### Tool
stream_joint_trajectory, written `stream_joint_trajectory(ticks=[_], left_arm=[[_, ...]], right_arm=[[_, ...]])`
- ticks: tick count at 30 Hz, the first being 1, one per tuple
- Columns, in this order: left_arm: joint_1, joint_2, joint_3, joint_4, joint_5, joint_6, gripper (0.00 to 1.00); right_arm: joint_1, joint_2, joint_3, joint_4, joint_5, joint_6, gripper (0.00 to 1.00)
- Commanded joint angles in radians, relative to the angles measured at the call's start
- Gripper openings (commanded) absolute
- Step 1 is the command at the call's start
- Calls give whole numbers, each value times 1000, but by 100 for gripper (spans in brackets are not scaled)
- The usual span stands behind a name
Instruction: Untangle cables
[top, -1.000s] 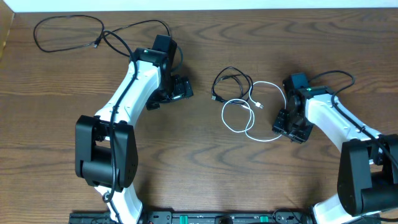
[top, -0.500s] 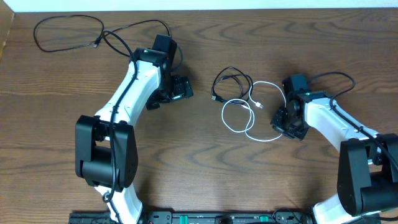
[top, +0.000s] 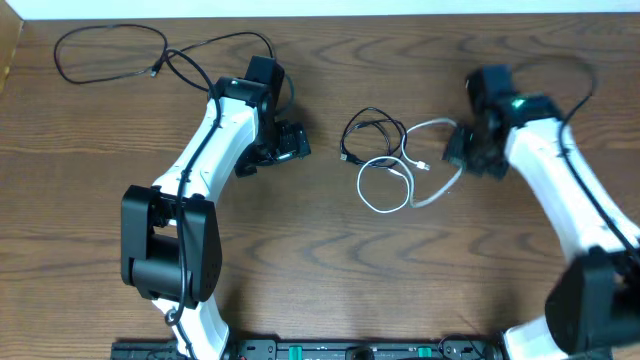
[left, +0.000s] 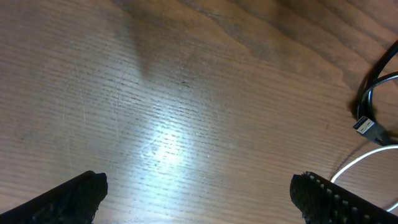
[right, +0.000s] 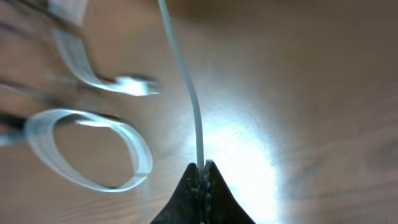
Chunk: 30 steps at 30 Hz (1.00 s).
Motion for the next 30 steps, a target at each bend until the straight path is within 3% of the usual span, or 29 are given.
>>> stream_joint_trajectory(ticks=[1,11,20,21,24,26,28,30], left_arm=[[1,-10,-5,-2,-9,-2,100],[1,-10,-5,-2,-9,-2,100],[1,-10,-5,-2,-9,-2,100],[1,-10,-5,-2,-9,-1,100],[1,-10,-5,-2,-9,-2,100],[1,-10,-5,-2,-9,-1,100],[1,-10,-5,0,-7,-6,100],[1,-10,-5,5,-6,-21,100]], right_arm=[[25,-141,186,-31,15,-103,1],[49,-415,300,80,-13,-110,1],[48,-413,296,-29,48,-107,3],[48,-402,296,-47,54,-106,7],[39,-354,296,-108,64,-105,50],[19,-333,296,-130,72,-98,87],[-11,-317,296,-144,72,-98,99],[-52,-303,296,-157,72,-98,99]])
